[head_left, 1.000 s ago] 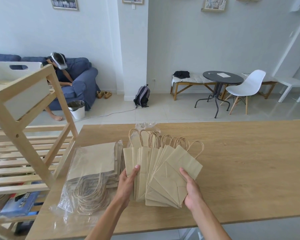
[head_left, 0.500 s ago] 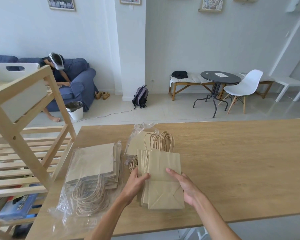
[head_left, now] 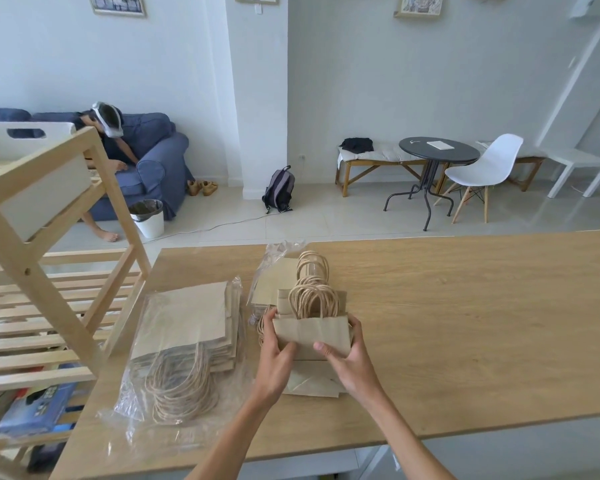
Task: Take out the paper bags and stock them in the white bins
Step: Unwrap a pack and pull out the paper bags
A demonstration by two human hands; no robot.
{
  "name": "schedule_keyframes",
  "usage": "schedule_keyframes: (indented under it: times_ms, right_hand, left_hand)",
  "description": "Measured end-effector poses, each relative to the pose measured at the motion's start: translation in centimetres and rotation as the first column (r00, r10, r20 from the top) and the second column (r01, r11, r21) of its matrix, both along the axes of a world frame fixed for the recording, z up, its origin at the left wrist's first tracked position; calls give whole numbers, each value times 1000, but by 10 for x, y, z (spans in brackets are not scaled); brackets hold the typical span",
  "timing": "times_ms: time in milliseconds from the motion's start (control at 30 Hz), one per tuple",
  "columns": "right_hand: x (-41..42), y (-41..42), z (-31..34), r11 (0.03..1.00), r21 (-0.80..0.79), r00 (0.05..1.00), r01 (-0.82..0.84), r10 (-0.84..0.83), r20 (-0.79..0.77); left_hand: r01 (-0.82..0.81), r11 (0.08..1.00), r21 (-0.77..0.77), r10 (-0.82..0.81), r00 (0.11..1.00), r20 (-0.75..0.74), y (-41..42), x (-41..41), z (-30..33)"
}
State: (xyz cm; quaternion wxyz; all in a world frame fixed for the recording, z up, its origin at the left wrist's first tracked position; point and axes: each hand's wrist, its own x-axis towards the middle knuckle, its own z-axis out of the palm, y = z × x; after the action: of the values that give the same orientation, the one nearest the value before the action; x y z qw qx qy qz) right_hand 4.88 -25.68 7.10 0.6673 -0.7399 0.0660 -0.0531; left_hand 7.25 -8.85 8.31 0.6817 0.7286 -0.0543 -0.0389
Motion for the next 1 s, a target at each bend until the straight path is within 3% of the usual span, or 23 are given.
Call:
schedule_keyframes:
  times_ms: [200,467,767,933,1000]
  right_hand:
    - [-11,5,-2,1000,12,1000,20,-20,-17]
    - [-17,5,-3,999,2,999,-34,34,9]
    - [-16,3,-22,999,31,1000,-20,19,13]
    - [-13,4,-31,998,67,1000,11,-10,-18]
    - [-12,6,-30,997,76,999,33,-32,-17]
  left_hand:
    - [4,999,51,-8,996,86,3,-18,-1]
    - [2,999,-34,-1,1000,30,1,-22,-5]
    - [-46,999,-11,46,999,-7,-3,-22,-15]
    - [-51,993,102,48,998,38,-7,-31,-24]
    - [-99,994,47,96,994,59,-12,-28,-27]
